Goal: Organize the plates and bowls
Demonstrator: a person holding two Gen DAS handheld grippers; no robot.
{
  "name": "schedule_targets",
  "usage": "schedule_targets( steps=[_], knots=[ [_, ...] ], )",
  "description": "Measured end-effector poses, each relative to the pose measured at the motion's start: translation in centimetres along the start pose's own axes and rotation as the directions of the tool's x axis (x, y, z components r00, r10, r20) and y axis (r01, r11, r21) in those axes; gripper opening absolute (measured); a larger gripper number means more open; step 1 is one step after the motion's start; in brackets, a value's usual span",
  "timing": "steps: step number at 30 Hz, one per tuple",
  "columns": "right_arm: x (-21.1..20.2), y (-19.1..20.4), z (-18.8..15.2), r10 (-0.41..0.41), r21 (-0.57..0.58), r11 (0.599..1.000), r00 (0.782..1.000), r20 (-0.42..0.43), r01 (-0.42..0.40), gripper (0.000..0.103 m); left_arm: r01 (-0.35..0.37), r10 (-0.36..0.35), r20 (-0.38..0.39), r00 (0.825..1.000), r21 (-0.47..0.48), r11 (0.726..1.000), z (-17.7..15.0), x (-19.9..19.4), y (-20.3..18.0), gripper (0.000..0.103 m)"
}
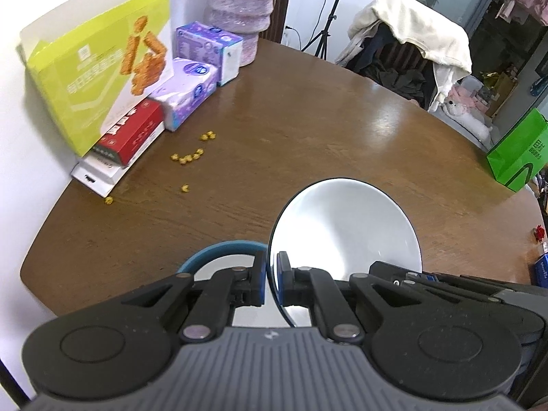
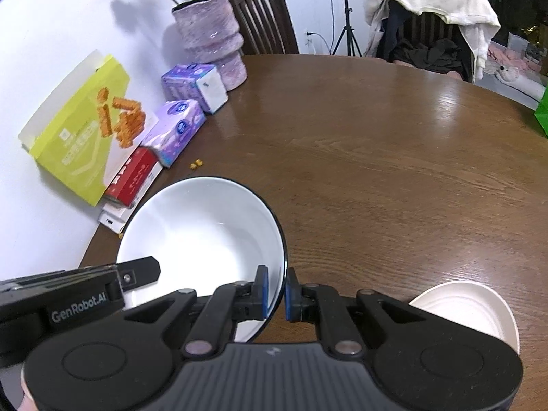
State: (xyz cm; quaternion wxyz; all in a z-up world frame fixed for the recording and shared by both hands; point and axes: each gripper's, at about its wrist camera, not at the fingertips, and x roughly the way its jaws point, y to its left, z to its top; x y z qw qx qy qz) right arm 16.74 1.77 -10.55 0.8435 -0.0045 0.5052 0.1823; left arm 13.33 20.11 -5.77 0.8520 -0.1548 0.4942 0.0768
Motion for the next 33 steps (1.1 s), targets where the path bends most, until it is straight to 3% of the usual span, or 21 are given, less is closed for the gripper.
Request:
schedule_targets(
  steps=[14,33],
  knots=[
    [2.0,3.2,-1.8,0.001,-0.008,1.0,0.999,-0.043,-0.001,0.009,-0.003,0.003,-0.036,0.999,-0.004,1.0,-1.3,0.9,3.9,0.006],
    [4.8,4.6,-3.4,-0.023,0.011,1.0,0.995,-0.097,0.024,0.01,0.007,-0.005,-0.093,0.996,0.021,1.0,-2.4,3.5,5.7,0.006]
  ],
)
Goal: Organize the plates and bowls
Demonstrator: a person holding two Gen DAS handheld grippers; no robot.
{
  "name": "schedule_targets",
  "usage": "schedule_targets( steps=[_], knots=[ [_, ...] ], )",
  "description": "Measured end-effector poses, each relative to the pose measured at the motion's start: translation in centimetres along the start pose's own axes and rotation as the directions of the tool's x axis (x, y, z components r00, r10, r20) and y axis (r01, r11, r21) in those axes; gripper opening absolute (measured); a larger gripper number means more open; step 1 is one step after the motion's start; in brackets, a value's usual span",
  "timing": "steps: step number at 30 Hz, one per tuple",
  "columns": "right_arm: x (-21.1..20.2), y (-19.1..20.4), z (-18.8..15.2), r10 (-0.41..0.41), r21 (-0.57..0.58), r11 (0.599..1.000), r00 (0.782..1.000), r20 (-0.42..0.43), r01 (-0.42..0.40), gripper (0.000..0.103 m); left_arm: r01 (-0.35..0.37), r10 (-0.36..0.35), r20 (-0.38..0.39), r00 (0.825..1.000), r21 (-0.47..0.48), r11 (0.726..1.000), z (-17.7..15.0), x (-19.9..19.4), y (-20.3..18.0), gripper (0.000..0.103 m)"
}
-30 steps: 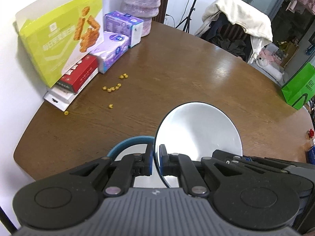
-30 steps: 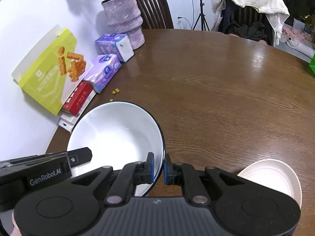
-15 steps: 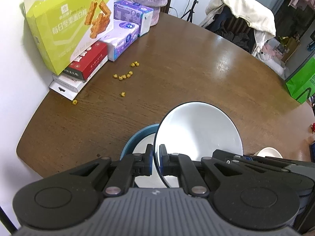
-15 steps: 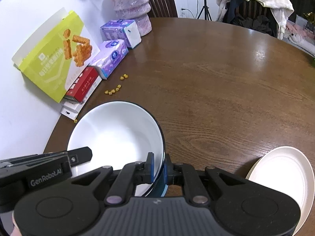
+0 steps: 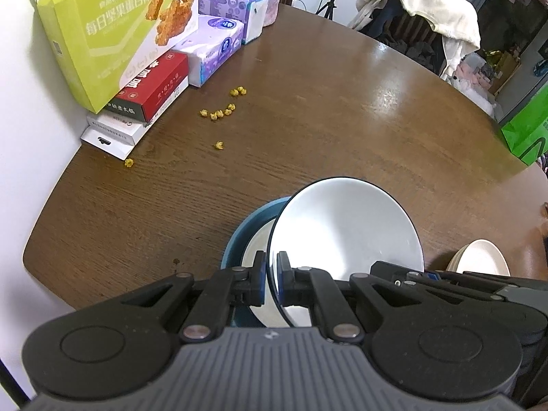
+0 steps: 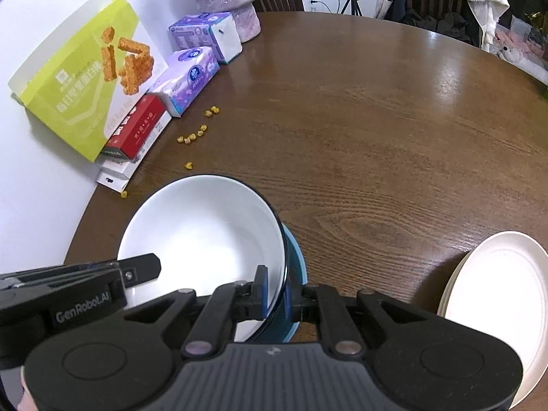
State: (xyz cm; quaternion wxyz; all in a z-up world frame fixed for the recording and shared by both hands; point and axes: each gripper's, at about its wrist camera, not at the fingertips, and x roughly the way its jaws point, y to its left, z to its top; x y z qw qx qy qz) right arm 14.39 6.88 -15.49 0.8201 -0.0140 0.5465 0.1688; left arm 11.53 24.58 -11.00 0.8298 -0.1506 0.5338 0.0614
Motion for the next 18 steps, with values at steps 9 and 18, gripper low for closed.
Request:
schedule_targets(
  steps=[9,18],
  knots=[
    [1.2,0.2,-0.1,-0.011,-0.007,1.0,1.0,-0.014,0.011,0.01,-0.004,0.004,-0.016,1.0,0.016,1.0,-0.1,1.1,0.2,0.006],
    [2.2,0.5,-0.3,-0.02,-0.024,1.0,0.999,-0.034,0.019,0.01,-0.011,0.012,-0.026,1.0,0.033,0.999,-0.4,1.9,0.4,0.006]
  ],
)
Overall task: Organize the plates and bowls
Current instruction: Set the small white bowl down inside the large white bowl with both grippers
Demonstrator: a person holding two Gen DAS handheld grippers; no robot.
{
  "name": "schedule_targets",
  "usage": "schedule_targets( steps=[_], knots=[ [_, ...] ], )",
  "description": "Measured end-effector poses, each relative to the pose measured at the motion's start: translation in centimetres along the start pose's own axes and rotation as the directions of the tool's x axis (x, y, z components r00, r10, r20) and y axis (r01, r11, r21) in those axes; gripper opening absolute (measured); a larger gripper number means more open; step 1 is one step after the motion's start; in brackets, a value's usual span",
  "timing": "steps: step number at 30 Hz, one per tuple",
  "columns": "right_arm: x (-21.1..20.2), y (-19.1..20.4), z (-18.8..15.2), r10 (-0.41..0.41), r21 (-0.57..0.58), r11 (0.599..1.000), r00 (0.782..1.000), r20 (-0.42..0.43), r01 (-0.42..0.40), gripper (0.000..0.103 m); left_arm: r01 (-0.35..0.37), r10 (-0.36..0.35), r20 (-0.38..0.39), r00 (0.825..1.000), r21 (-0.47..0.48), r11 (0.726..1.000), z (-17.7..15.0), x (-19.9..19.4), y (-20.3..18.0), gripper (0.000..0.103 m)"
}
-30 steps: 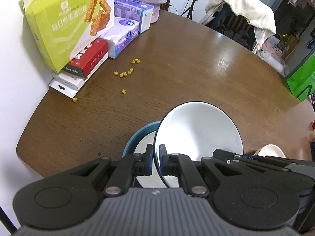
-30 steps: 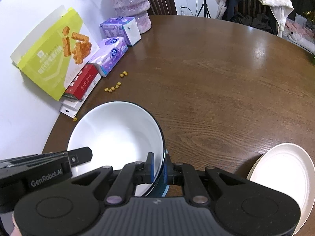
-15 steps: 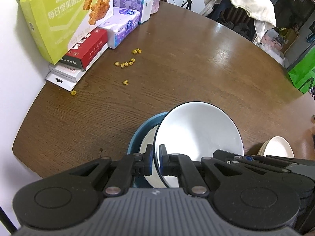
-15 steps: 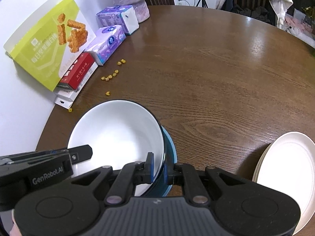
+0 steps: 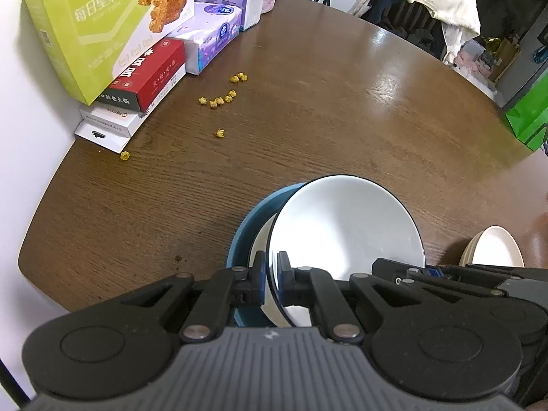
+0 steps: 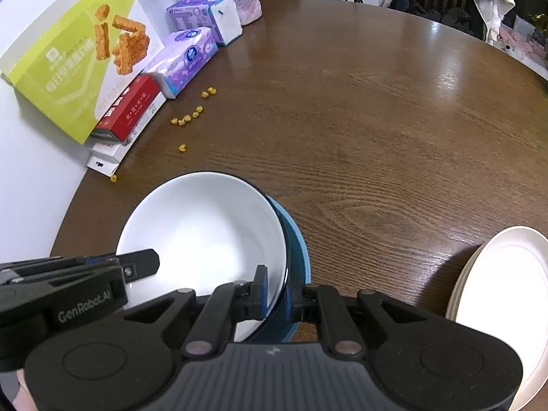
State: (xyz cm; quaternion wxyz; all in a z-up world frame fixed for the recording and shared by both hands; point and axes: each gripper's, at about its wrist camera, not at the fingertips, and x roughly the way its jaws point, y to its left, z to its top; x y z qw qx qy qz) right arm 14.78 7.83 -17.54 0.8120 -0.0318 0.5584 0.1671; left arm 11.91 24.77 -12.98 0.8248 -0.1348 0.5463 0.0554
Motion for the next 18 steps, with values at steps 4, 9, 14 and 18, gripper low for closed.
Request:
schedule_targets(
  steps=[4,9,14,18],
  knots=[
    [0.36,0.24,0.08,-0.011,-0.017,1.0,1.0,-0.001,0.011,0.01,-0.001,0.001,-0.001,1.0,0.011,1.0,-0.04,0.24,-0.02,0.007],
    [0.6,0.39,0.01,-0.02,-0.028,0.999,1.0,-0.007,0.02,0.01,-0.005,0.006,-0.007,1.0,0.024,1.0,-0.07,0.62,-0.06,0.007],
    [0.77,0.65,0.05,-0.034,-0.039,0.999,0.999,-0.004,0.034,0.01,-0.006,0.006,-0.009,1.0,0.036,0.999,-0.07,0.82,-0.14,0.007],
    [0.87,0.74,0.09,-0.041,-0.045,0.998,0.999,-0.006,0.04,0.01,-0.004,0.004,-0.01,1.0,0.038,0.999,-0.08,0.83,-0.06,0.007]
  ],
)
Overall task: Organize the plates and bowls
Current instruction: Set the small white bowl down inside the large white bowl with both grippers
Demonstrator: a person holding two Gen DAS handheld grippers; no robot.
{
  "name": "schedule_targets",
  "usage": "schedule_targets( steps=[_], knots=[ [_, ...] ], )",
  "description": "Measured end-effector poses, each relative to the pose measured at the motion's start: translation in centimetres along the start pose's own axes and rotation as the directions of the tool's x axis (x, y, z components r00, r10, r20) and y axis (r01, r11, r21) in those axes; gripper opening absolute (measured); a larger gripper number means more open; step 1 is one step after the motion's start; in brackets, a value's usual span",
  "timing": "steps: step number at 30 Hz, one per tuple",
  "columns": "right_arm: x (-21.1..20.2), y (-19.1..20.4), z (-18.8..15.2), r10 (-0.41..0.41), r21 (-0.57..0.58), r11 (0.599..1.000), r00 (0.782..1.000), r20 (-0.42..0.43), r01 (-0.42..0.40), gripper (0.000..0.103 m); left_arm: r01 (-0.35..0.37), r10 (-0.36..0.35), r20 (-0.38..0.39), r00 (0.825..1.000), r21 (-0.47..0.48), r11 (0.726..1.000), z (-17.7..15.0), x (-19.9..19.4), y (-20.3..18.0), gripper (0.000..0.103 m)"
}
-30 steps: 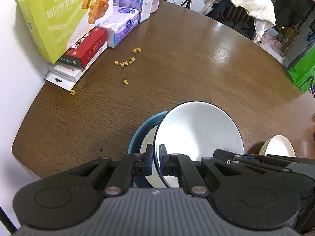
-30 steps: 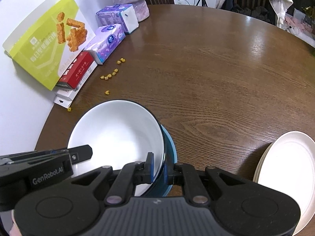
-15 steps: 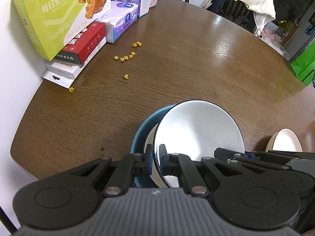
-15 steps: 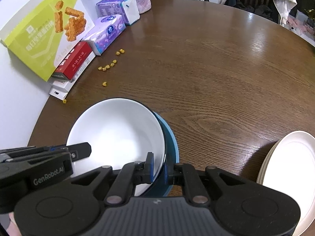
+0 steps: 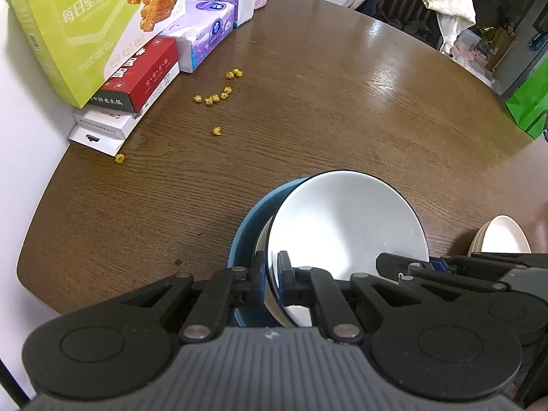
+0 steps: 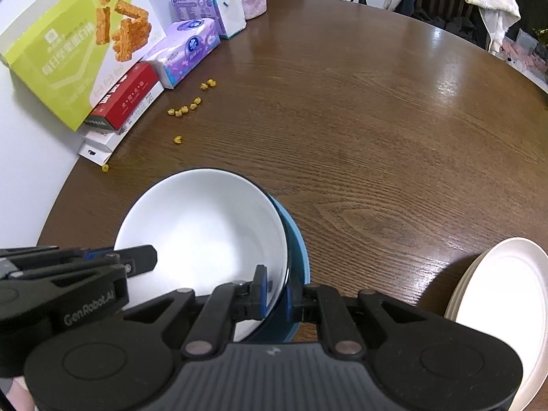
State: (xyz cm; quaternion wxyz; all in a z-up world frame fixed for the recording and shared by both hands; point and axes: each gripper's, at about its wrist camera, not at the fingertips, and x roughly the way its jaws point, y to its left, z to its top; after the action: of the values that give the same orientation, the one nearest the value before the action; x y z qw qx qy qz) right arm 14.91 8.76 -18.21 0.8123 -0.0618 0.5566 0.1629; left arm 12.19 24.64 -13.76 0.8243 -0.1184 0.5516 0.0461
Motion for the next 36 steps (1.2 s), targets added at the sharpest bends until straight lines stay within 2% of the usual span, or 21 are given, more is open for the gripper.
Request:
schedule_targets(
  steps=[18,36],
  knots=[
    [0.58,0.54,-0.2,-0.022,-0.016,1.0,1.0,-0.015,0.022,0.012,0.0,0.0,0.008,1.0,0.008,1.0,-0.31,-0.09,0.21,0.007],
    [0.6,0.28,-0.3,-0.015,0.016,1.0,1.0,-0.01,0.015,0.012,0.018,-0.018,-0.023,1.0,0.005,1.0,0.07,0.0,0.6,0.008]
  ],
)
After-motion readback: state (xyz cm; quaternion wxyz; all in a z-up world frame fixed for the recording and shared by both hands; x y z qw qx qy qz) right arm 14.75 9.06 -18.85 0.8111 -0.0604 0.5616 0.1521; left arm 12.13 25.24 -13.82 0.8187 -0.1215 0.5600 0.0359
